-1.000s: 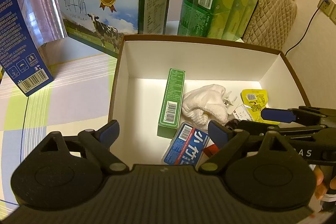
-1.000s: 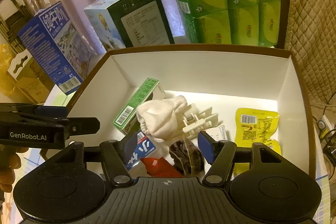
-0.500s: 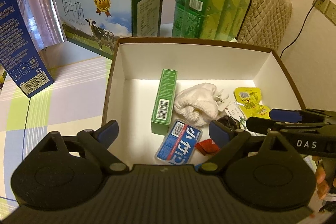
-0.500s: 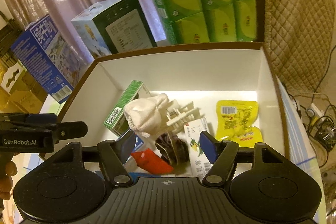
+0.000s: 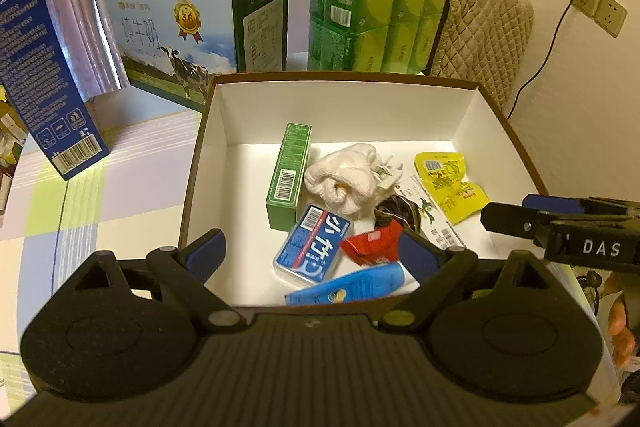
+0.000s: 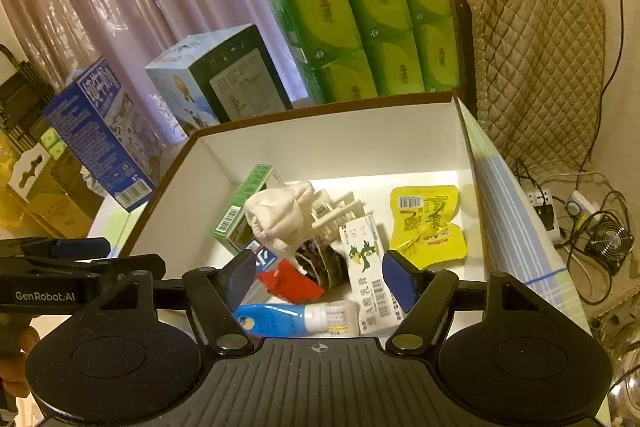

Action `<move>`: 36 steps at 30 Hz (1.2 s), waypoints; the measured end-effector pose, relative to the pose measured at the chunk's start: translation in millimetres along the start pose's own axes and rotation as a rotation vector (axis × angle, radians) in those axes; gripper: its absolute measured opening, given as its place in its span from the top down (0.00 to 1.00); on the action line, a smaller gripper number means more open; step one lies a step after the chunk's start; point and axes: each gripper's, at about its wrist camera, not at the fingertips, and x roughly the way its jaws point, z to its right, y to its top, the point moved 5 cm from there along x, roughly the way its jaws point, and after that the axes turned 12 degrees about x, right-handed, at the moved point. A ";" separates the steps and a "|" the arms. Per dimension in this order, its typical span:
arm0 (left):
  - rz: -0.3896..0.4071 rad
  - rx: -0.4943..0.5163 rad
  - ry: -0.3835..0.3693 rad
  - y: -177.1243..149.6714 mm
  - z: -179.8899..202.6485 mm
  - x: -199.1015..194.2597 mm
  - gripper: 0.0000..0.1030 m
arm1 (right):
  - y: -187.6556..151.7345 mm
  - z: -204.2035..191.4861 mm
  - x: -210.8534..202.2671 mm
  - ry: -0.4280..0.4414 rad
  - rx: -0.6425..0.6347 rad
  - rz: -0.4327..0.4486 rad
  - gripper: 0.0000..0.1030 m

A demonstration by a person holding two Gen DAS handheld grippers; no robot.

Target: Organize objects

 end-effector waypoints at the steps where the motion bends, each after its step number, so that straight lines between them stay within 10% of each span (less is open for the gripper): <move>1: 0.004 0.002 0.003 -1.4 1.9 -4.3 0.12 | -1.7 -0.5 -4.5 0.003 0.000 0.004 0.34; 36: 0.059 -0.125 0.131 -121.0 59.2 -143.0 0.04 | -104.0 4.7 -129.6 0.077 -0.107 -0.009 0.32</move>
